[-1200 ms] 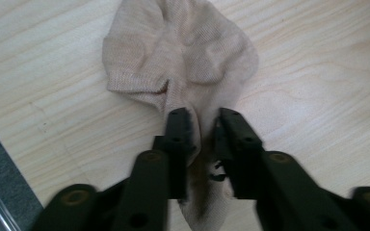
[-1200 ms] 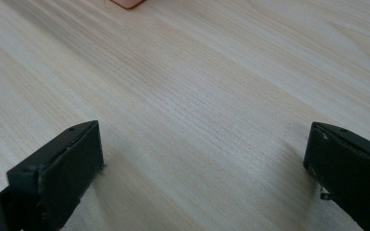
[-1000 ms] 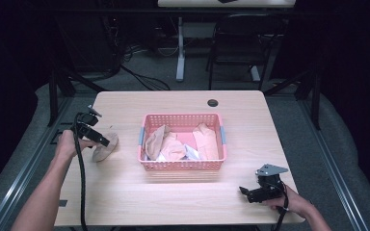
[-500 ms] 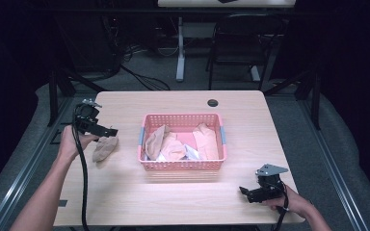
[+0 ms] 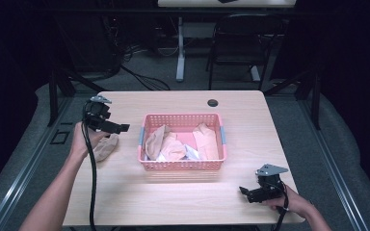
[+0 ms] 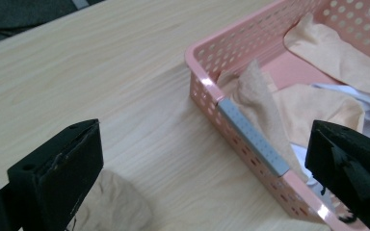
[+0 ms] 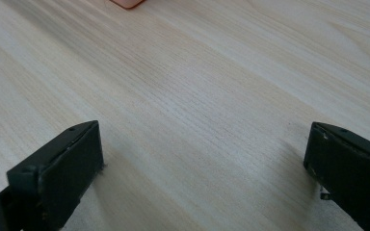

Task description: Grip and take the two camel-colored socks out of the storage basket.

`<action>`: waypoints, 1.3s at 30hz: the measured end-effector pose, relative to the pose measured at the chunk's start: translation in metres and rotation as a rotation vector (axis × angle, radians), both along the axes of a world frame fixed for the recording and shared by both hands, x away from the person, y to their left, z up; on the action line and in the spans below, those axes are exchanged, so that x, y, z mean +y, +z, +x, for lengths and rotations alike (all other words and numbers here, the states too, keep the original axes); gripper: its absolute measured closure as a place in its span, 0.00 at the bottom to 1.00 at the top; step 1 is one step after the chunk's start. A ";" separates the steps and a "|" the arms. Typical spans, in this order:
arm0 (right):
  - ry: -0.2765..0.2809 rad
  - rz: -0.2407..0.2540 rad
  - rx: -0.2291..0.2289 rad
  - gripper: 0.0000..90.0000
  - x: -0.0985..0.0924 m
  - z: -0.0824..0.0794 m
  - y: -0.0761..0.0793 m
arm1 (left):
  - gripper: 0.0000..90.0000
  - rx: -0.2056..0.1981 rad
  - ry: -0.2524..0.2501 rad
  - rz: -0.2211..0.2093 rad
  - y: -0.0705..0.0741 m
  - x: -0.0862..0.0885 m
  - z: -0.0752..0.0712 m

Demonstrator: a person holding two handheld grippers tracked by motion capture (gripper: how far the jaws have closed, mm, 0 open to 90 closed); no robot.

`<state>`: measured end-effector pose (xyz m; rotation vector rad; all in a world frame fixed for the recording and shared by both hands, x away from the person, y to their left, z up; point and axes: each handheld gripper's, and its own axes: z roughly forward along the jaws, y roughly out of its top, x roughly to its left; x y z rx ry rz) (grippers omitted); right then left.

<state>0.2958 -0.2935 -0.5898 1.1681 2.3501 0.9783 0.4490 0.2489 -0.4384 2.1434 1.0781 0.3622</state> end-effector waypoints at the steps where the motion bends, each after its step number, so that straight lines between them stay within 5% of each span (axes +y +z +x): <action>1: 0.000 0.000 0.000 0.00 0.000 0.000 0.000 | 0.00 0.006 -0.008 0.002 0.000 -0.002 0.001; 28: 0.000 0.000 0.000 0.00 0.000 0.000 0.000 | 0.00 -0.012 -0.164 0.027 -0.010 -0.071 0.019; 39: 0.000 0.000 0.000 0.00 0.000 0.000 0.000 | 0.00 -0.018 -0.257 0.093 -0.026 -0.103 0.029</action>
